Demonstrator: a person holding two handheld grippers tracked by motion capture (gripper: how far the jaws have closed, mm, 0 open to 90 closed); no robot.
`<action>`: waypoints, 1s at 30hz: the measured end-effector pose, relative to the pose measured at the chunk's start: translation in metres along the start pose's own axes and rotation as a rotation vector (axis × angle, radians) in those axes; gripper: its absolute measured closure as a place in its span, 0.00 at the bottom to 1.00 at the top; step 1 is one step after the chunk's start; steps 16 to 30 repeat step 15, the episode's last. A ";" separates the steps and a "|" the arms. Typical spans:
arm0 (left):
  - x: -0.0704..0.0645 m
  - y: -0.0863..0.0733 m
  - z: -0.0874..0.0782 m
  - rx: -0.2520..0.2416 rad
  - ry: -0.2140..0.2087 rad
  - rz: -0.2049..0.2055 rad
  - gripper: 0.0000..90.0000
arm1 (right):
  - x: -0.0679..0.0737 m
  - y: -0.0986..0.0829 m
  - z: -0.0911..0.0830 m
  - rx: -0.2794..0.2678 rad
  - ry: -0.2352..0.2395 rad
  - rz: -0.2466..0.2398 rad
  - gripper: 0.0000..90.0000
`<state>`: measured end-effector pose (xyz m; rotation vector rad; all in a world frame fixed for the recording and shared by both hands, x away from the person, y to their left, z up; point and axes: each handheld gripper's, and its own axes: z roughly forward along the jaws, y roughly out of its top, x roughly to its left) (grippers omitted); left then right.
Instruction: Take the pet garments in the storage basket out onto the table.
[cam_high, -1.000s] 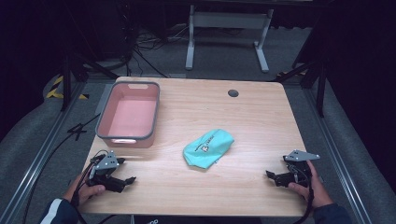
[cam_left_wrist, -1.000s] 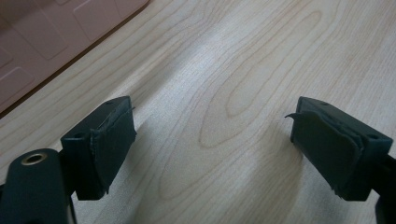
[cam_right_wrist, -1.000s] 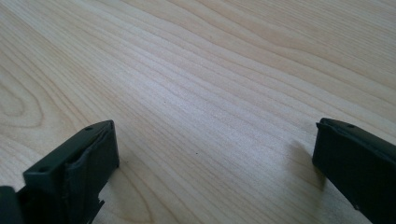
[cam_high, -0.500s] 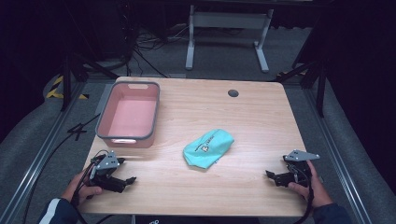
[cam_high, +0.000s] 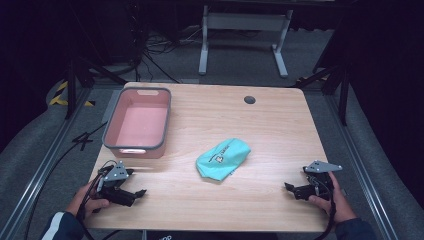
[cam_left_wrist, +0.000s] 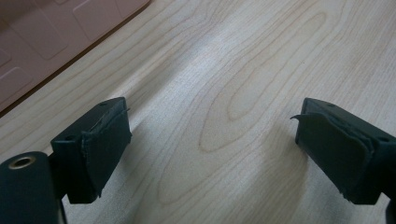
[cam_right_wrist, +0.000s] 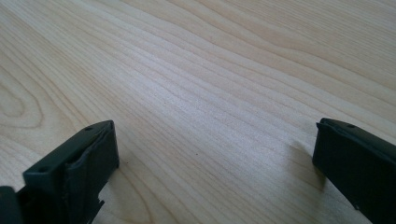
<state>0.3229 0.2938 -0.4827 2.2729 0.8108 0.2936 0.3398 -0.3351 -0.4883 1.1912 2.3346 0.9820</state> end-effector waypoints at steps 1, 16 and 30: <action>0.000 0.000 0.000 -0.003 0.002 -0.001 0.11 | 0.000 0.000 0.000 0.000 0.000 0.001 0.01; 0.001 0.002 0.001 0.002 0.006 0.019 0.09 | 0.000 0.000 0.000 0.001 -0.003 0.004 0.01; 0.001 0.002 0.001 0.002 0.006 0.019 0.09 | 0.000 0.000 0.000 0.001 -0.003 0.004 0.01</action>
